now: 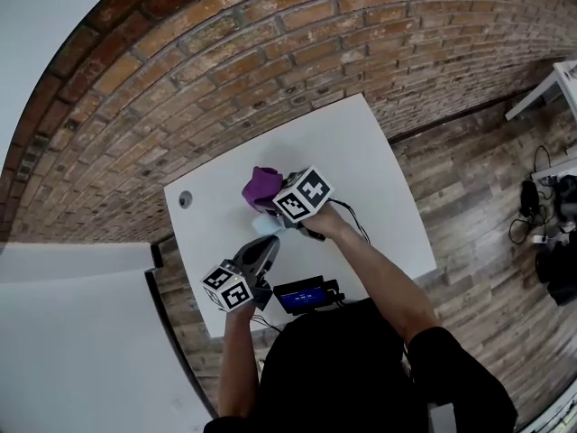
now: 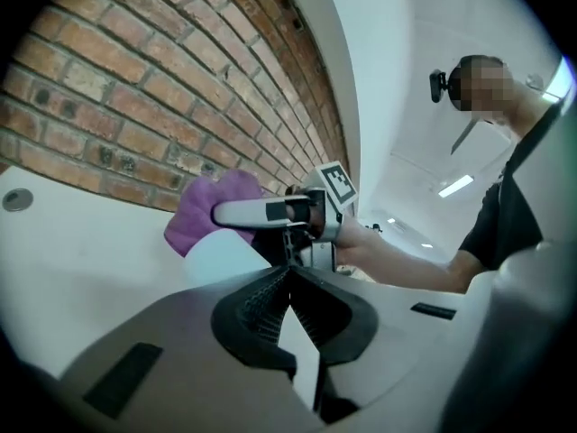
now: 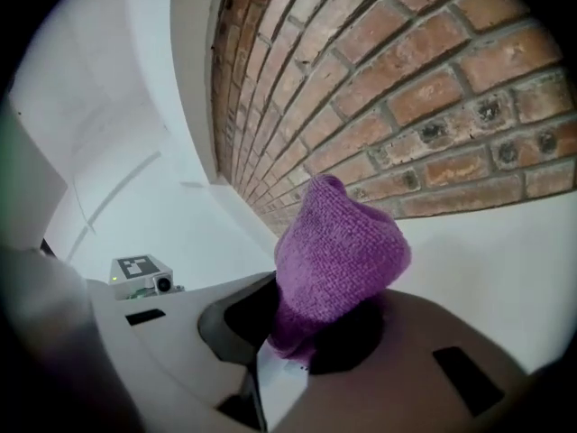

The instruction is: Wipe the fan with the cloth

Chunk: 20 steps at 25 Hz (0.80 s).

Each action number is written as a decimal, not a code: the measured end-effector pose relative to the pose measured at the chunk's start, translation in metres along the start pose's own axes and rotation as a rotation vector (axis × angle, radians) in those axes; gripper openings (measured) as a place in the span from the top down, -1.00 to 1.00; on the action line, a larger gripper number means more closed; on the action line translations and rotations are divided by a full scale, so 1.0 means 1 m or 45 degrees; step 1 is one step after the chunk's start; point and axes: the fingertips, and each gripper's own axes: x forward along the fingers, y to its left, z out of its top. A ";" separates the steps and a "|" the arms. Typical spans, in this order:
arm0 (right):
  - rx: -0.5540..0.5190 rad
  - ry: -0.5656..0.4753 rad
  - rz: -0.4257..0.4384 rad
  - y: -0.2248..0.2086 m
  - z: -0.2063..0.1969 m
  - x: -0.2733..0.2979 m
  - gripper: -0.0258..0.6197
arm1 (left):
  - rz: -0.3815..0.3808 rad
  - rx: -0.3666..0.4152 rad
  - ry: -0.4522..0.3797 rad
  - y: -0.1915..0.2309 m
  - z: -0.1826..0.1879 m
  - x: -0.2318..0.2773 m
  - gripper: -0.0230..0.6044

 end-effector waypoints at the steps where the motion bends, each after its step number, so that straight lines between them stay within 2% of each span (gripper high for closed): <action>1: 0.015 0.019 -0.004 -0.001 -0.004 -0.001 0.70 | 0.021 -0.017 -0.030 0.002 0.004 -0.001 0.91; 5: 0.150 -0.004 -0.013 -0.007 -0.012 -0.016 0.70 | 0.042 -0.042 -0.110 0.008 0.019 -0.008 0.91; 8: 0.242 0.003 0.021 0.000 -0.028 -0.025 0.70 | 0.086 -0.059 -0.182 0.023 0.030 -0.017 0.91; 11: 0.272 0.028 0.012 0.009 -0.052 -0.024 0.70 | 0.106 -0.059 -0.190 0.032 0.039 -0.015 0.91; 13: 0.353 -0.020 -0.029 0.004 -0.065 -0.026 0.70 | 0.102 -0.065 -0.195 0.034 0.043 -0.009 0.91; 16: 0.506 -0.120 -0.065 -0.008 -0.075 -0.033 0.70 | 0.112 -0.121 -0.280 0.041 0.054 -0.002 0.91; 18: 0.554 -0.172 -0.083 -0.011 -0.076 -0.039 0.70 | 0.138 -0.149 -0.313 0.046 0.059 -0.001 0.91; 20: 0.571 -0.216 -0.088 -0.011 -0.073 -0.046 0.70 | 0.150 -0.137 -0.302 0.042 0.063 -0.001 0.91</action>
